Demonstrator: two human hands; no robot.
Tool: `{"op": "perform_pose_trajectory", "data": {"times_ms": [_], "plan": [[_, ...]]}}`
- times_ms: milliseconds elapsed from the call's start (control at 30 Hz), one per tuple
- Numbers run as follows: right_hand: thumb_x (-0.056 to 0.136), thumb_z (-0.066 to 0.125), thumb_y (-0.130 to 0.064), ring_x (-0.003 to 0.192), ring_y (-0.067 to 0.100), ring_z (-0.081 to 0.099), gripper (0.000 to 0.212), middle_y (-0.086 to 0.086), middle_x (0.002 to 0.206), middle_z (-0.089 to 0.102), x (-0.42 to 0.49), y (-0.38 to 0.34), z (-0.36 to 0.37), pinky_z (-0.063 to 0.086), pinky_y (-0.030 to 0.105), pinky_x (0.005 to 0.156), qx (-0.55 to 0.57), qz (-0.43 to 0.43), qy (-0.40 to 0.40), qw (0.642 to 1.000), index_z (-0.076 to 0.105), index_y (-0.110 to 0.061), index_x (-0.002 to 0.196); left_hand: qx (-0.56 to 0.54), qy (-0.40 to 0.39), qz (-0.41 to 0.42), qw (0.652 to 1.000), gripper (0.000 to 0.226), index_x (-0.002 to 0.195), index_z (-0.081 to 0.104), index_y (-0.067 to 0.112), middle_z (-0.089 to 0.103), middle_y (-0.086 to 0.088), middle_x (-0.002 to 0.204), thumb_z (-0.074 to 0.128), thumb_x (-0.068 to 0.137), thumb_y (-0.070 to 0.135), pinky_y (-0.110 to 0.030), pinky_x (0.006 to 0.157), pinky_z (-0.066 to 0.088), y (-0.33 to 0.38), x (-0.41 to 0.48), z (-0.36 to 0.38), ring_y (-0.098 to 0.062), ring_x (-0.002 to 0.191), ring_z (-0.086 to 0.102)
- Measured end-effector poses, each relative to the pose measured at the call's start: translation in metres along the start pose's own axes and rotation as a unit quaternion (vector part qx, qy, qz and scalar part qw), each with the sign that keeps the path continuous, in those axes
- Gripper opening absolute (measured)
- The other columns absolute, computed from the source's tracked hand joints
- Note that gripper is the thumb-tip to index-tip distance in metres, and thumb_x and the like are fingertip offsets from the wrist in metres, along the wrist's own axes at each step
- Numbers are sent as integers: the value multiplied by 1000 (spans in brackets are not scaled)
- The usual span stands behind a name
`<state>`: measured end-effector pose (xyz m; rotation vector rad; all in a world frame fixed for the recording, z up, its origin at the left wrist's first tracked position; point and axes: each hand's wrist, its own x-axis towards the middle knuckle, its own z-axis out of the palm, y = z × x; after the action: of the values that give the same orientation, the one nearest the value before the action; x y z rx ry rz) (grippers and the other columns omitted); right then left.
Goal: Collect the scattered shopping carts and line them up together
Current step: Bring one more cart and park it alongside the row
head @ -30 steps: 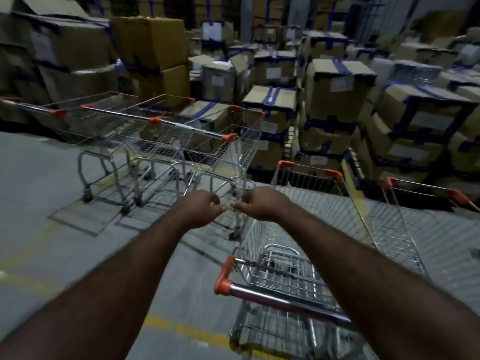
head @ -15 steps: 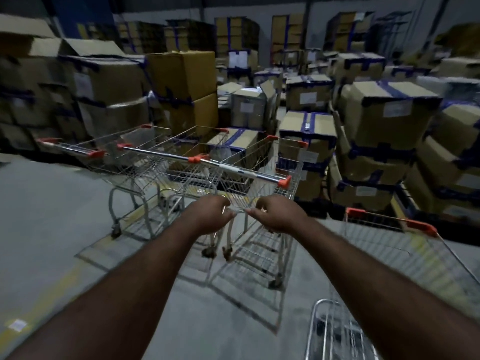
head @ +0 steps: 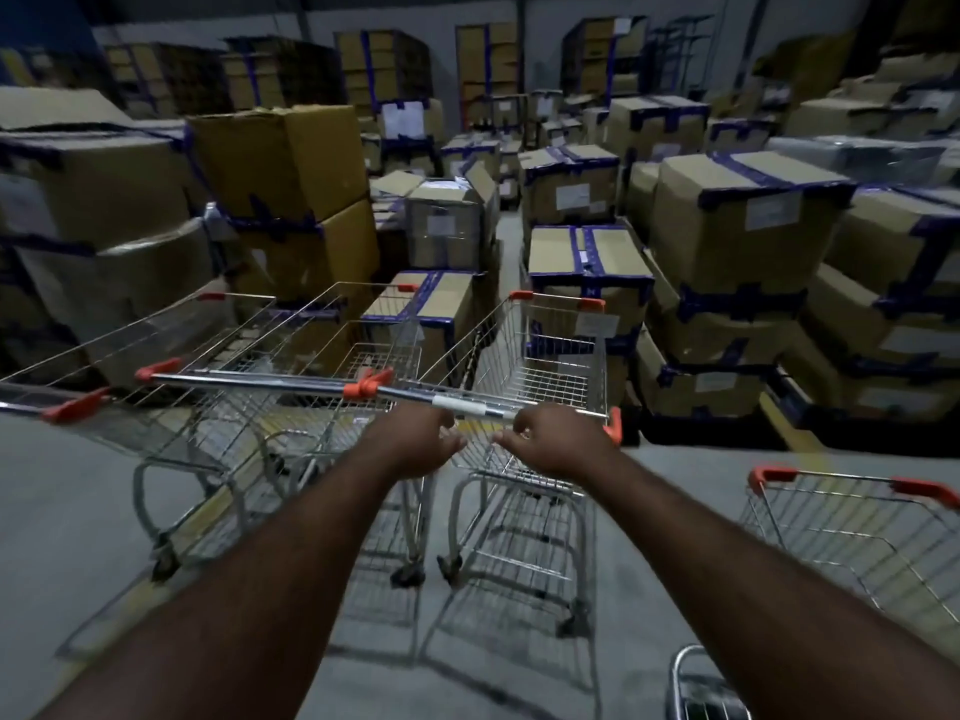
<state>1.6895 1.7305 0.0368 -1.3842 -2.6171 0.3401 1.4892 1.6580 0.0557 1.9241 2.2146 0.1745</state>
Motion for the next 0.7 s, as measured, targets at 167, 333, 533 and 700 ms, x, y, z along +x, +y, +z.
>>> {"op": "perform_pose_trajectory", "data": {"times_ms": [167,333,533,700], "plan": [[96,48,-64,98,24,60,52,5,110,66,82,20,30,48,34,77,-15,21,18,1000,68,-21,117,12,-21,18,1000,31,115,66,22,69,0,102,61,95,45,-37,81,55,-14,90,9,-14,86,63],[98,34,-71,100,28,65,60,5,106,68,120,44,75,43,36,74,-26,56,-46,997,64,-22,115,35,-78,1,996,39,111,65,24,65,1,107,50,97,57,-39,89,52,-44,166,42,-17,96,60],[88,16,-87,86,27,65,88,4,90,68,142,65,78,48,36,76,-108,94,-58,988,70,-19,97,78,-85,21,993,64,100,63,27,62,3,88,32,88,81,-44,91,48,-75,197,67,-17,82,59],[79,15,-96,84,24,66,94,-1,79,64,141,102,67,52,36,82,-113,123,-75,983,70,-19,84,54,-68,31,996,84,103,65,29,68,6,91,20,75,93,-40,89,44,-55,202,79,-20,91,64]]}}
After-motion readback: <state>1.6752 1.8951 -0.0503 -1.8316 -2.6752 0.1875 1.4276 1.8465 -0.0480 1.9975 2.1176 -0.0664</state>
